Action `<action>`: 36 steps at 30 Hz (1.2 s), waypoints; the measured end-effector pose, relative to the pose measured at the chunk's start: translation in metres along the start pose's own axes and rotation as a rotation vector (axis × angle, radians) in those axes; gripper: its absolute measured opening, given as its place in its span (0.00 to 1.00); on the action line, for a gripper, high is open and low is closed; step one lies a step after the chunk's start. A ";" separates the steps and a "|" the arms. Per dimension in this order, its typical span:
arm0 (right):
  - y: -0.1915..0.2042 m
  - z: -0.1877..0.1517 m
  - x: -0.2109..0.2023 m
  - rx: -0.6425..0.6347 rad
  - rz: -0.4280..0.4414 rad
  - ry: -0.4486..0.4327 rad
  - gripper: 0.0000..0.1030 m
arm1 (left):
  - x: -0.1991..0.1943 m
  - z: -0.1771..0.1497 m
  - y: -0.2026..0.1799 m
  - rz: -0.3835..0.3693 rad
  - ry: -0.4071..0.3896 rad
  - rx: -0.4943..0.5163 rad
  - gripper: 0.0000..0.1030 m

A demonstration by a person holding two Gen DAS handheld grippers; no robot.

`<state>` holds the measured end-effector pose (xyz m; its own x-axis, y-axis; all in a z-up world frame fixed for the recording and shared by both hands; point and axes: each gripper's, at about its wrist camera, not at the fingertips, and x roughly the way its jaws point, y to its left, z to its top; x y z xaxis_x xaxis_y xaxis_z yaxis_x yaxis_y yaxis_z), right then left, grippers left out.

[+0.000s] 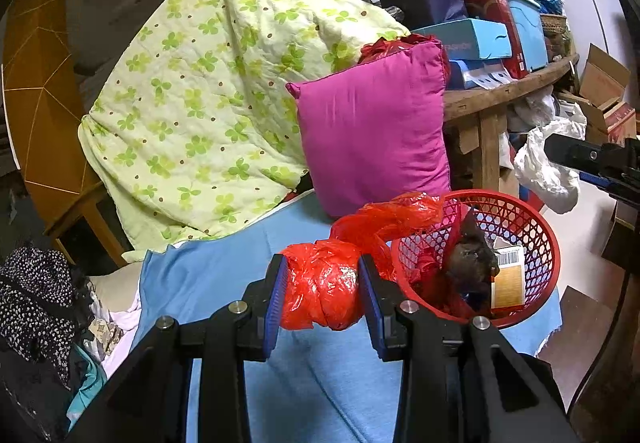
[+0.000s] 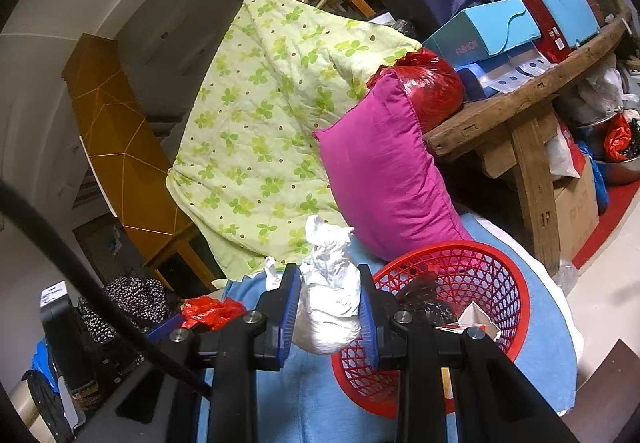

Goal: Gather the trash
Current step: 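Carry the tissue with the right tool while the left tool carries the red bag over the basket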

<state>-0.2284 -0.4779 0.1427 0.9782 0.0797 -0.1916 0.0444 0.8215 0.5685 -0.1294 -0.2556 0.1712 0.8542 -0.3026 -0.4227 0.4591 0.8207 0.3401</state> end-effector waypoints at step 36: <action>-0.053 0.003 -0.016 0.085 -0.057 -0.035 0.30 | 0.011 0.012 -0.060 -0.062 0.008 0.127 0.37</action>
<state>-0.2460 -0.5245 0.1182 0.9800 0.0135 -0.1984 0.1156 0.7731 0.6237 -0.1450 -0.3143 0.1560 0.8215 -0.3469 -0.4526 0.5387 0.7325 0.4163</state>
